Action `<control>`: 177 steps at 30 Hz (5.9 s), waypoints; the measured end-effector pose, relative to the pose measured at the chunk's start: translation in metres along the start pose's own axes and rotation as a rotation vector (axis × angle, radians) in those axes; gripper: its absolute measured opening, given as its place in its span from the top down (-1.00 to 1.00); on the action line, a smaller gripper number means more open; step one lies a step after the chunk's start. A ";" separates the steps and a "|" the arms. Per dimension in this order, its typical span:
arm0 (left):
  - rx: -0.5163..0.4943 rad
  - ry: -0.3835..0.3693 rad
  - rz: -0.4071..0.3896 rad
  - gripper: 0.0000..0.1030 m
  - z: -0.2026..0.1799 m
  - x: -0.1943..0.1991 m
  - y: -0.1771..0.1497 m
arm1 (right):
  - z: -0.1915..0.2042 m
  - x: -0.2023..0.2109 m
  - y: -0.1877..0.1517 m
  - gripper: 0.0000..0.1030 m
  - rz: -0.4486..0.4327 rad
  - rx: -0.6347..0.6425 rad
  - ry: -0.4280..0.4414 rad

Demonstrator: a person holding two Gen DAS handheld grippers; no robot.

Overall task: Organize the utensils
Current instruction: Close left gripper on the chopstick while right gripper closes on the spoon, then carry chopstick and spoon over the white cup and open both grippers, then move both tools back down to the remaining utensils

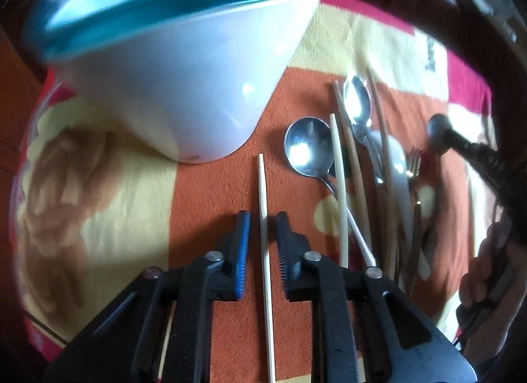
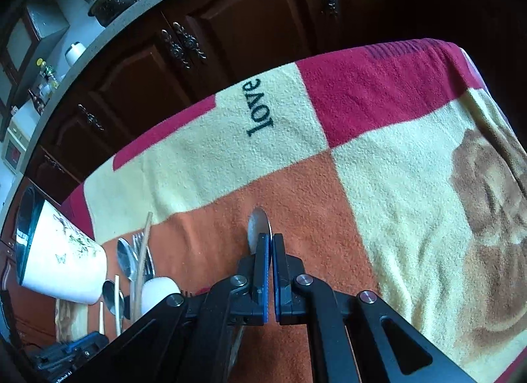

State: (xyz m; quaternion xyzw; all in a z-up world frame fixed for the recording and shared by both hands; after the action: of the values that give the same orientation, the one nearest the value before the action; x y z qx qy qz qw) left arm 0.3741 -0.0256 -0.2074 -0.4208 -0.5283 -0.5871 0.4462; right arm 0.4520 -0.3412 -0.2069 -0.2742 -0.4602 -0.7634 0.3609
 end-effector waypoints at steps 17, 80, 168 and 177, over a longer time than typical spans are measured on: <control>-0.125 0.095 0.006 0.93 -0.030 0.022 0.024 | -0.007 -0.005 0.006 0.95 -0.013 -0.037 0.085; 0.265 0.010 -0.940 0.93 0.083 0.141 0.122 | 0.267 0.052 0.031 0.98 -0.461 0.436 0.137; 0.147 -0.040 -0.504 -0.08 -0.027 0.122 -0.045 | 0.050 0.086 -0.072 0.29 0.007 0.052 0.307; 0.118 -0.082 -0.455 -0.08 -0.038 0.090 -0.022 | 0.082 0.024 -0.034 0.29 0.108 0.064 0.351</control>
State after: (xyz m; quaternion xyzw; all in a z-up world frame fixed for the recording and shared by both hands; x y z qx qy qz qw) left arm 0.3299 -0.0701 -0.1287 -0.2878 -0.6605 -0.6231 0.3043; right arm 0.4176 -0.2636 -0.1717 -0.1492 -0.3988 -0.7641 0.4846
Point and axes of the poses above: each gripper's, at about its wrist camera, not at the fingertips, and x roughly against the way its jaws point, z to its left, y to its top, the point moved 5 cm from there along -x, roughly the way its jaws point, and after that the axes turned 9 degrees about y, right-handed, at the moved point
